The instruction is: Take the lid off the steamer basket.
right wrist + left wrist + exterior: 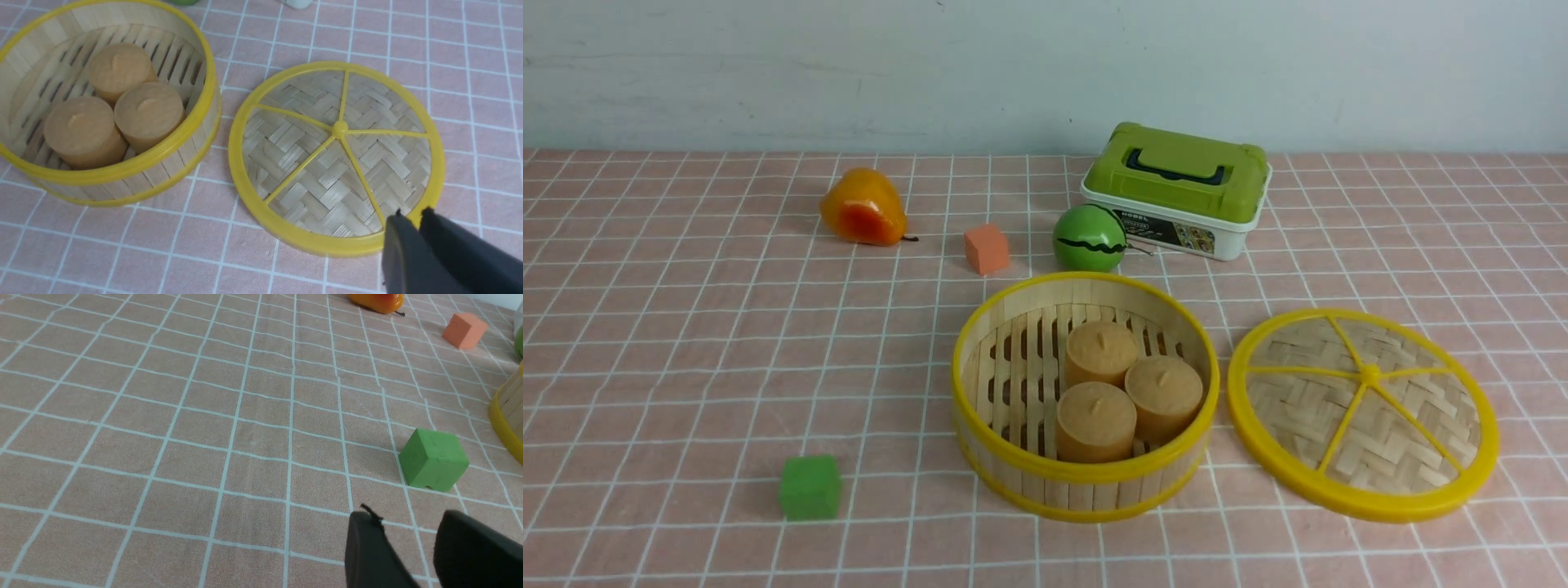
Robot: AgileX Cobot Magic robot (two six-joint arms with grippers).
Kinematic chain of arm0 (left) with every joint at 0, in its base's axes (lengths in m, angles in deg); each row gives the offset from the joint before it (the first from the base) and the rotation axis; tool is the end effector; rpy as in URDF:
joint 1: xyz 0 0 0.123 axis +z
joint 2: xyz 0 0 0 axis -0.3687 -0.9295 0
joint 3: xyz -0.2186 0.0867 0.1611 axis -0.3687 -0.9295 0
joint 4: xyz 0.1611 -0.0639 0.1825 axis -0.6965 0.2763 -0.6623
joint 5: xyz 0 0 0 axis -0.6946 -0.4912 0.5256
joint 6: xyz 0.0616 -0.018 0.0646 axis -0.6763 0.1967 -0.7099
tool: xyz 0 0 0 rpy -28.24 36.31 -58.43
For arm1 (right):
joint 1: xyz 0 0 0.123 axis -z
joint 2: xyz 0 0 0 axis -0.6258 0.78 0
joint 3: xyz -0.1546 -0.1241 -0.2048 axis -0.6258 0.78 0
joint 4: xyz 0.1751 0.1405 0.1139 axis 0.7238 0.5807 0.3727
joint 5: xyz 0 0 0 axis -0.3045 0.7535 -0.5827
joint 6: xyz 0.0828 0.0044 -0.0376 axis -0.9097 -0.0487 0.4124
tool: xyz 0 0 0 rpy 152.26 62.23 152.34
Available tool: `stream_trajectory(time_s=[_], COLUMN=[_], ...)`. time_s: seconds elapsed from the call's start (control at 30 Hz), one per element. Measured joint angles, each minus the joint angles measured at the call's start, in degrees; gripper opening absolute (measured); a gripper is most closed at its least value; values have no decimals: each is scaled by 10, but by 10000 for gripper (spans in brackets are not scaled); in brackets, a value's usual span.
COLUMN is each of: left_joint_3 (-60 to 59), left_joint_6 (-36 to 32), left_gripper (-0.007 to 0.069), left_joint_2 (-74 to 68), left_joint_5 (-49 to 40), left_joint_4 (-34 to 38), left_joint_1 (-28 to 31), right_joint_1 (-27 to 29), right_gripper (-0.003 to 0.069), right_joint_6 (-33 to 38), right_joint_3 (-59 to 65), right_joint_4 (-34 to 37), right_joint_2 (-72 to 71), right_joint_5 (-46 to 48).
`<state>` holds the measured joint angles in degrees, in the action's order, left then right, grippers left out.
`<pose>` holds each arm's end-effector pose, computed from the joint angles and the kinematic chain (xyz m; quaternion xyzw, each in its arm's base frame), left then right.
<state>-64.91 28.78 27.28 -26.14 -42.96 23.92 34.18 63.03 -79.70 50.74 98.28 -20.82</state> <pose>0.0529 0.0012 0.1706 -0.1162 0.7946 -0.0687 0.5919 0.1493 0.0232 0.3357 -0.0642 0.8756 0.0733 0.4731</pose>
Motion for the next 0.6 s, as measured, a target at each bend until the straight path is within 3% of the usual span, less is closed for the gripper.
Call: stream_trajectory(time_s=[0.6], left_joint_3=[0], left_joint_6=[0], left_gripper=[239], left_joint_2=[0], left_joint_5=[0], left_joint_4=[0], left_joint_1=[0], right_joint_1=[0], right_gripper=[-18], right_joint_6=[0], right_joint_3=[5], right_joint_4=[0], right_joint_2=[-71], right_joint_5=[22])
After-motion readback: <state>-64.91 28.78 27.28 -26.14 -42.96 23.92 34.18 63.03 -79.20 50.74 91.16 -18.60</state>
